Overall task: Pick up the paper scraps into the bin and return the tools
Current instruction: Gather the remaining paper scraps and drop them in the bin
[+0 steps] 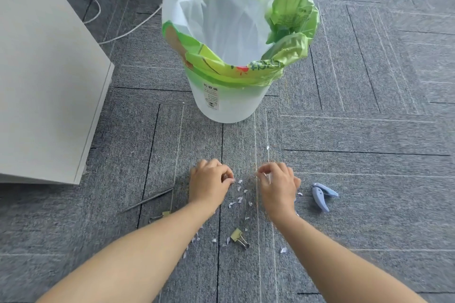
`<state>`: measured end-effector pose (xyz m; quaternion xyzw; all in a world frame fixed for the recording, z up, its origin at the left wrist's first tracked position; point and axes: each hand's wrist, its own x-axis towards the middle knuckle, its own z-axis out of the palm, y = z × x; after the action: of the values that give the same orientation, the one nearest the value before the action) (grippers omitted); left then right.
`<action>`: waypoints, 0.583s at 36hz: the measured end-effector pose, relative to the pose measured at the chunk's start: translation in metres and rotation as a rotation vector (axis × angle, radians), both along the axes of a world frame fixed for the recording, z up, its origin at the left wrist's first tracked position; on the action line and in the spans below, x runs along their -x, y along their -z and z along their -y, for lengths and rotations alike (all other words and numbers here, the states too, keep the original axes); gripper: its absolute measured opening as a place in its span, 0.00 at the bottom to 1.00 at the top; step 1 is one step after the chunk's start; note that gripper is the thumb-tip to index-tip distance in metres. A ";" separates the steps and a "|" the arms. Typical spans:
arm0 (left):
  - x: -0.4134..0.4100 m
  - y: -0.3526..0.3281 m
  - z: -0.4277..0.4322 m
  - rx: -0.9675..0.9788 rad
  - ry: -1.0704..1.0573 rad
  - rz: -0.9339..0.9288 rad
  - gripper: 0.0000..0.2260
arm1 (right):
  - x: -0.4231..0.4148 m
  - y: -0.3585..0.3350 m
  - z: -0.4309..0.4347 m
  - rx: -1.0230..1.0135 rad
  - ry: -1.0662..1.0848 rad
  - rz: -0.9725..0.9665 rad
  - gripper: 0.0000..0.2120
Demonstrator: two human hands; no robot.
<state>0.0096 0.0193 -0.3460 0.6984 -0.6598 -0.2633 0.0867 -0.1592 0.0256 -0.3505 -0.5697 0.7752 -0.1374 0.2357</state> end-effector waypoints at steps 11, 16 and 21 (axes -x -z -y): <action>0.009 0.001 -0.002 -0.025 0.108 -0.007 0.05 | 0.018 0.008 -0.019 -0.060 0.030 -0.009 0.04; 0.016 -0.001 -0.003 -0.042 0.132 0.013 0.06 | 0.019 0.007 -0.015 -0.043 0.059 -0.009 0.09; 0.018 -0.003 0.000 -0.036 0.081 -0.017 0.06 | 0.022 0.004 -0.011 -0.049 0.043 -0.033 0.14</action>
<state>-0.0083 0.0197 -0.3435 0.6703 -0.6819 -0.2844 0.0687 -0.1815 0.0368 -0.3548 -0.5493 0.7942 -0.1139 0.2337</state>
